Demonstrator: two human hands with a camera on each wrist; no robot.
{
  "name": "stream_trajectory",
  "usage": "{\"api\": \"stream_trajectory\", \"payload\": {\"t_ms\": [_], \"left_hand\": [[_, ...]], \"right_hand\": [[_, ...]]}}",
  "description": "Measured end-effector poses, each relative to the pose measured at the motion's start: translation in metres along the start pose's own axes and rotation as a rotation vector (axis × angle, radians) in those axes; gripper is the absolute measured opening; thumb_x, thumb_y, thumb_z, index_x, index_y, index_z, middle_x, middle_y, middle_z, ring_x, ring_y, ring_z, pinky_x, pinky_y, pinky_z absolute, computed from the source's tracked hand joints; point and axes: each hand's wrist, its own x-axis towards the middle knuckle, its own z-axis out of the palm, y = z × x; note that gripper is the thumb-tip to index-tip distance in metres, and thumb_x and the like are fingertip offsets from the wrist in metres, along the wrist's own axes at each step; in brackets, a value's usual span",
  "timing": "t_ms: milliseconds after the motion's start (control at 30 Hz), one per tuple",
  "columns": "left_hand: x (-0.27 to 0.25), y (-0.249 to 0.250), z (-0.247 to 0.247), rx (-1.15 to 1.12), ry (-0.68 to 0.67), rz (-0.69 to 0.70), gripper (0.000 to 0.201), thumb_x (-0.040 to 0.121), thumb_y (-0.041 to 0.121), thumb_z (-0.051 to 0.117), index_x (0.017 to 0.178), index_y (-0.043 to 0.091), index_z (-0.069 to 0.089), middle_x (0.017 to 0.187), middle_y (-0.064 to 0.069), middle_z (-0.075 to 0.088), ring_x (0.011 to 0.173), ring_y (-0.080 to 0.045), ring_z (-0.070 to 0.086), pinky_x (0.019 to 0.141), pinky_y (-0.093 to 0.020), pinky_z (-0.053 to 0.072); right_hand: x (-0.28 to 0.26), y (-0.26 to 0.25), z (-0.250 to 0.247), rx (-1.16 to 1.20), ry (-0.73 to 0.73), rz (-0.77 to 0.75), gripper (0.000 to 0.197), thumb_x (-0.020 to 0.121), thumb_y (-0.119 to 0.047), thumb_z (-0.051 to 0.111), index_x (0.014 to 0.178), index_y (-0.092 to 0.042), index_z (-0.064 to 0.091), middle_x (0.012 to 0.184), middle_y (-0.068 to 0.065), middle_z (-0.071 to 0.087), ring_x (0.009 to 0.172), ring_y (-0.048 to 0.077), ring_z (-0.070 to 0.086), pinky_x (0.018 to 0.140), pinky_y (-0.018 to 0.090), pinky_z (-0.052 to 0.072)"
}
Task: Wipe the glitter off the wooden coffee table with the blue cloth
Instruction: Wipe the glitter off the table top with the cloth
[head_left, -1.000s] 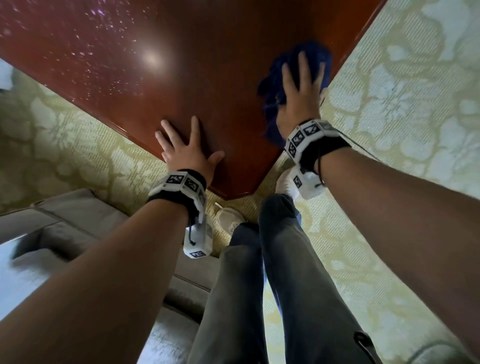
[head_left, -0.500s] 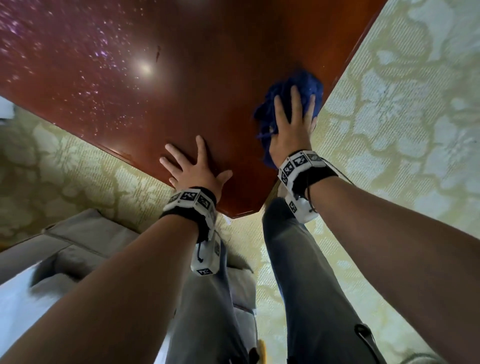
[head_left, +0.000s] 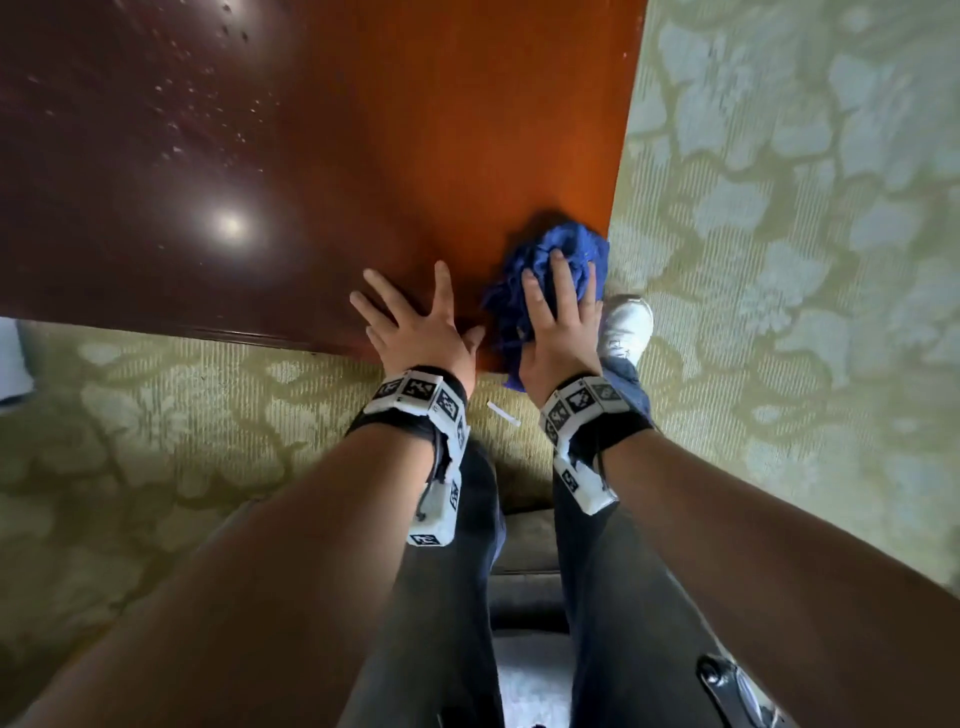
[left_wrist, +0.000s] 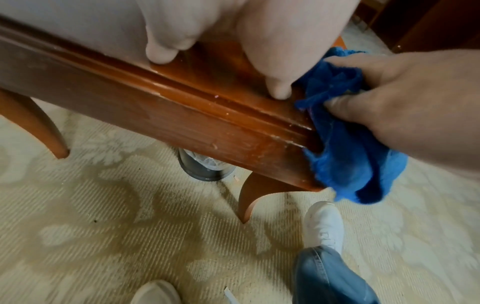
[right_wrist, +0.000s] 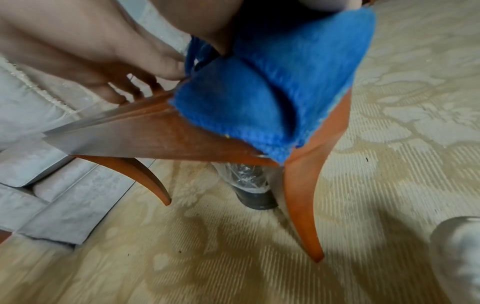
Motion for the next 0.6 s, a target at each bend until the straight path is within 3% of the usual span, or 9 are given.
{"api": "stream_trajectory", "payload": {"t_ms": [100, 233, 300, 400, 600], "left_hand": [[-0.002, -0.008, 0.0, 0.07, -0.005, 0.055, 0.075, 0.096, 0.058, 0.04, 0.152, 0.039, -0.007, 0.152, -0.029, -0.026, 0.14, -0.051, -0.016, 0.117, -0.051, 0.007], [-0.005, -0.022, -0.001, 0.167, -0.015, 0.142, 0.069, 0.098, 0.057, 0.03, 0.152, 0.036, -0.009, 0.153, -0.028, -0.025, 0.14, -0.051, -0.016, 0.117, -0.051, 0.004], [-0.005, -0.033, 0.001, 0.167, -0.006, 0.196, 0.067, 0.1, 0.052, 0.032, 0.153, 0.035, -0.006, 0.154, -0.025, -0.025, 0.142, -0.048, -0.016, 0.117, -0.049, 0.002], [-0.005, -0.052, 0.003, 0.14, 0.021, 0.272, 0.064, 0.101, 0.045, 0.036, 0.154, 0.033, 0.002, 0.156, -0.018, -0.024, 0.144, -0.041, -0.016, 0.118, -0.044, 0.003], [-0.003, -0.09, -0.002, 0.066, 0.075, 0.343, 0.058, 0.102, 0.038, 0.036, 0.154, 0.027, 0.013, 0.161, -0.008, -0.014, 0.148, -0.029, -0.009, 0.12, -0.044, 0.01]], "right_hand": [[-0.024, -0.006, 0.015, 0.029, -0.021, 0.072, 0.08, 0.082, 0.002, 0.047, 0.15, -0.026, 0.014, 0.158, -0.001, -0.008, 0.141, 0.035, -0.019, 0.115, 0.056, -0.001], [-0.037, -0.018, 0.025, 0.065, -0.017, 0.113, 0.08, 0.082, 0.003, 0.045, 0.15, -0.025, 0.013, 0.158, 0.001, -0.009, 0.141, 0.035, -0.02, 0.115, 0.057, 0.005], [-0.037, -0.023, 0.025, 0.048, -0.016, 0.135, 0.078, 0.085, 0.001, 0.045, 0.15, -0.026, 0.011, 0.158, 0.0, -0.011, 0.141, 0.035, -0.021, 0.115, 0.055, -0.001], [-0.025, -0.022, 0.018, -0.035, 0.017, 0.107, 0.072, 0.092, -0.011, 0.046, 0.15, -0.03, 0.009, 0.158, 0.0, -0.01, 0.142, 0.035, -0.019, 0.115, 0.053, -0.005], [0.034, -0.056, 0.009, -0.145, 0.072, 0.057, 0.059, 0.097, -0.031, 0.039, 0.149, -0.035, 0.011, 0.158, 0.002, -0.007, 0.142, 0.04, -0.012, 0.114, 0.057, 0.001]]}}
